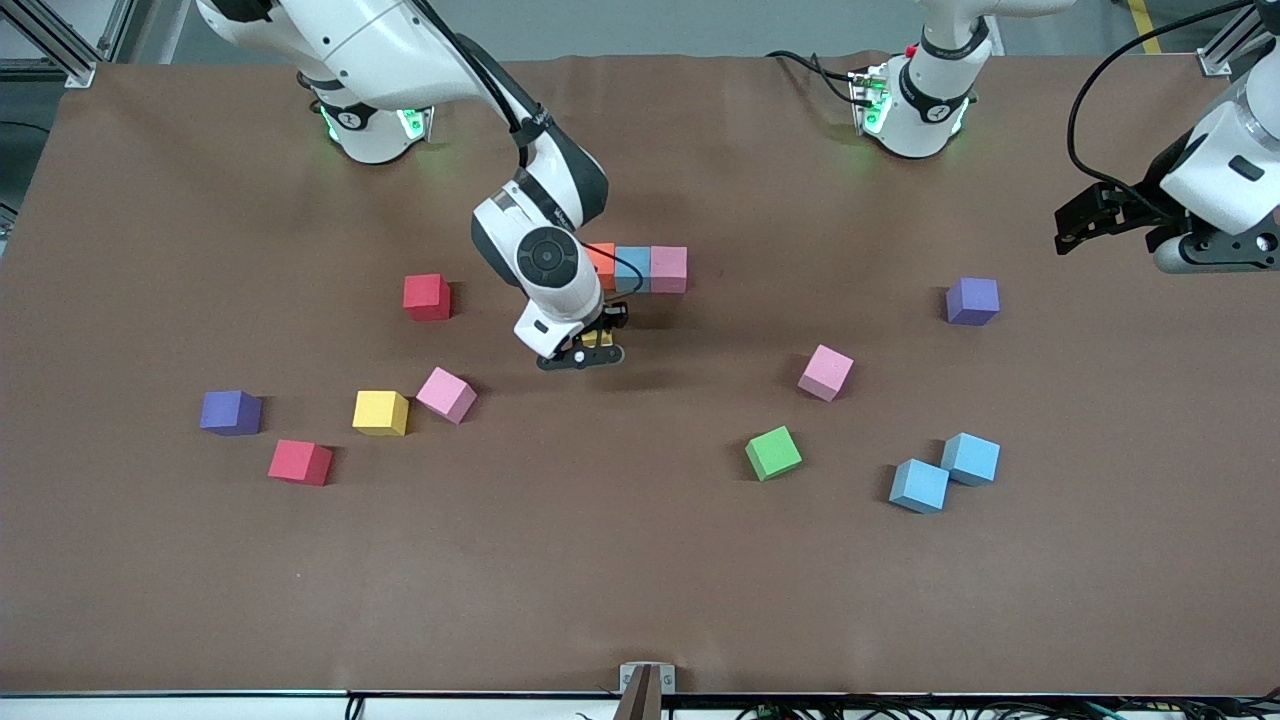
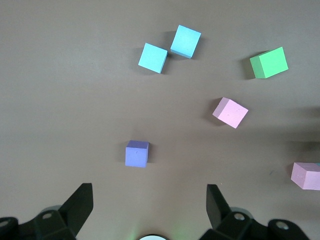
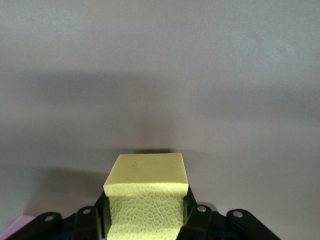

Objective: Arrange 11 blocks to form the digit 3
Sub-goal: 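Carry the yellow block to beside the orange block with the right gripper, then lower the yellow block and open the right gripper, then move the right gripper to the pink block near the red block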

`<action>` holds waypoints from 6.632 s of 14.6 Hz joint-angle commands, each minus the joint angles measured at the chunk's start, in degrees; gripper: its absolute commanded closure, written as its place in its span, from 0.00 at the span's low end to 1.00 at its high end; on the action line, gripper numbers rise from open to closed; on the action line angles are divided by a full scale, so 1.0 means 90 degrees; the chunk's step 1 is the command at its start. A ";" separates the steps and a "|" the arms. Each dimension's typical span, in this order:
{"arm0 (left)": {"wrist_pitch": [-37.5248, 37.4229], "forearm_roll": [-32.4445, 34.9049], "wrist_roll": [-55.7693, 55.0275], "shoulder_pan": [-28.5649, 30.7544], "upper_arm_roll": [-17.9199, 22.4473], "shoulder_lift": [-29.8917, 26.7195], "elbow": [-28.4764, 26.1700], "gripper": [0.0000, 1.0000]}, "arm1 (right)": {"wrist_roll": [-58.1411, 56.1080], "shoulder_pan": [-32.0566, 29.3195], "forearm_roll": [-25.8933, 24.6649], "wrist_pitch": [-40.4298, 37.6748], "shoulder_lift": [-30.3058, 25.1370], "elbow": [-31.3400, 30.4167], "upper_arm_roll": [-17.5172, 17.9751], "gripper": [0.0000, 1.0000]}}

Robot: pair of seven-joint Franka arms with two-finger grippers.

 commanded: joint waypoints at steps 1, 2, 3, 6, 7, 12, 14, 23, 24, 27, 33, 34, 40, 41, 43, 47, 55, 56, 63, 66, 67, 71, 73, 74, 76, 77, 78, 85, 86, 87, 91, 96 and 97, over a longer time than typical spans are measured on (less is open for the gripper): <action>0.0052 -0.0193 0.0246 -0.0005 0.0044 -0.0104 -0.0062 0.00 | -0.0092 0.0038 0.0048 0.0165 -0.0500 -0.0541 -0.0048 0.56; 0.0052 -0.0193 0.0315 -0.0005 0.0034 -0.0104 -0.0062 0.00 | -0.0082 0.0077 0.0058 0.0320 -0.0501 -0.0609 -0.0048 0.56; 0.0052 -0.0193 0.0393 0.0005 0.0044 -0.0114 -0.0062 0.00 | -0.0072 0.0106 0.0058 0.0525 -0.0501 -0.0706 -0.0048 0.56; 0.0052 -0.0193 0.0666 0.0024 0.0044 -0.0123 -0.0062 0.00 | -0.0072 0.0107 0.0058 0.0849 -0.0481 -0.0902 -0.0048 0.56; 0.0052 -0.0193 0.0706 0.0034 0.0044 -0.0123 -0.0052 0.00 | -0.0072 0.0107 0.0058 0.0849 -0.0481 -0.0932 -0.0048 0.56; 0.0062 -0.0193 0.0735 0.0024 0.0044 -0.0143 -0.0052 0.00 | 0.0055 0.0165 0.0107 0.0830 -0.0442 -0.1020 -0.0048 0.56; 0.0062 -0.0193 0.0910 0.0034 0.0044 -0.0153 -0.0052 0.00 | 0.0055 0.0194 0.0116 0.0839 -0.0423 -0.1020 -0.0048 0.56; 0.0053 -0.0193 0.0940 0.0034 0.0054 -0.0192 -0.0062 0.00 | 0.0484 0.0399 0.0126 0.0849 -0.0354 -0.1020 -0.0048 0.56; 0.0052 -0.0193 0.0950 0.0034 0.0054 -0.0192 -0.0062 0.00 | 0.0543 0.0419 0.0136 0.0868 -0.0335 -0.1020 -0.0048 0.56; 0.0052 -0.0193 0.0989 0.0024 0.0044 -0.0192 -0.0062 0.00 | 0.0582 0.0439 0.0126 0.0869 -0.0286 -0.1020 -0.0048 0.56; 0.0072 -0.0193 0.0989 -0.0005 0.0034 -0.0182 -0.0052 0.00 | 0.0670 0.0487 0.0136 0.0859 -0.0257 -0.1020 -0.0048 0.55; 0.0072 -0.0193 0.0989 -0.0005 0.0034 -0.0182 -0.0052 0.00 | 0.0670 0.0487 0.0136 0.0859 -0.0257 -0.1030 -0.0048 0.55; 0.0072 -0.0193 0.1087 -0.0024 0.0025 -0.0192 -0.0052 0.00 | 0.0699 0.0487 0.0136 0.0830 -0.0257 -0.1059 -0.0048 0.54; 0.0062 -0.0193 0.1106 -0.0024 0.0025 -0.0192 -0.0052 0.00 | 0.0815 0.0487 0.0136 0.0830 -0.0257 -0.1059 -0.0048 0.54; 0.0072 -0.0212 0.1184 -0.0015 0.0025 -0.0192 -0.0052 0.00 | 0.0924 0.0497 0.0126 0.0830 -0.0257 -0.1059 -0.0048 0.54; 0.0072 -0.0222 0.1204 -0.0024 0.0025 -0.0192 -0.0052 0.00 | 0.0924 0.0507 0.0126 0.0781 -0.0257 -0.1059 -0.0057 0.54; 0.0072 -0.0242 0.1214 -0.0034 0.0005 -0.0182 -0.0052 0.00 | 0.0846 0.0497 0.0058 0.0751 -0.0257 -0.1069 -0.0058 0.54; 0.0072 -0.0242 0.1214 -0.0034 0.0005 -0.0192 -0.0052 0.00 | 0.0846 0.0497 0.0058 0.0732 -0.0257 -0.1069 -0.0067 0.54; 0.0072 -0.0310 0.1214 -0.0034 0.0005 -0.0182 -0.0052 0.00 | 0.0904 0.0487 0.0058 0.0664 -0.0257 -0.1069 -0.0087 0.54; 0.0072 -0.0310 0.1214 -0.0034 0.0005 -0.0182 -0.0052 0.00 | 0.0895 0.0487 0.0058 0.0664 -0.0257 -0.1078 -0.0087 0.53; 0.0072 -0.0310 0.1224 -0.0034 0.0005 -0.0182 -0.0052 0.00 | 0.0895 0.0487 0.0058 0.0664 -0.0257 -0.1107 -0.0087 0.53; 0.0072 -0.0310 0.1224 -0.0034 0.0005 -0.0182 -0.0052 0.00 | 0.0914 0.0487 0.0058 0.0654 -0.0257 -0.1088 -0.0087 0.00; 0.0072 -0.0320 0.1224 -0.0044 0.0005 -0.0182 -0.0052 0.00 | 0.0914 0.0478 0.0058 0.0644 -0.0266 -0.1079 -0.0087 0.00; 0.0072 -0.0310 0.1214 -0.0044 -0.0005 -0.0172 -0.0052 0.00 | 0.0914 0.0468 0.0058 0.0644 -0.0276 -0.1069 -0.0087 0.00; 0.0072 -0.0310 0.1224 -0.0044 -0.0005 -0.0172 -0.0052 0.00 | 0.0905 0.0419 0.0087 0.0644 -0.0325 -0.0981 -0.0097 0.00; 0.0082 -0.0310 0.1224 -0.0044 -0.0005 -0.0172 -0.0052 0.00 | 0.0914 0.0400 0.0097 0.0557 -0.0354 -0.0894 -0.0135 0.00; 0.0082 -0.0310 0.1224 -0.0044 -0.0005 -0.0172 -0.0052 0.00 | 0.0905 0.0400 0.0116 0.0324 -0.0393 -0.0700 -0.0261 0.00; 0.0072 -0.0310 0.1282 -0.0044 -0.0005 -0.0172 -0.0052 0.00 | 0.0924 0.0039 0.0195 -0.1466 -0.0725 0.0816 -0.1393 0.00; 0.0082 -0.0310 0.1282 -0.0044 -0.0005 -0.0163 -0.0052 0.00 | 0.0827 -0.0107 0.0127 -0.1369 -0.0677 0.0835 -0.1579 0.00; 0.0082 -0.0320 0.1282 -0.0044 -0.0005 -0.0162 -0.0052 0.00 | 0.0817 -0.0302 0.0126 -0.1145 -0.0657 0.0826 -0.1726 0.00; 0.0082 -0.0310 0.1282 -0.0044 -0.0005 -0.0162 -0.0052 0.00 | 0.0934 -0.0732 0.0126 -0.0977 -0.0589 0.0543 -0.1786 0.00; 0.0160 -0.0310 0.1282 -0.0034 0.0005 -0.0153 -0.0052 0.00 | 0.1002 -0.0977 0.0214 -0.0822 -0.0306 0.0435 -0.1776 0.00; 0.0170 -0.0310 0.1282 -0.0044 0.0005 -0.0153 -0.0052 0.00 | 0.1002 -0.1055 0.0214 -0.0734 -0.0209 0.0426 -0.1776 0.00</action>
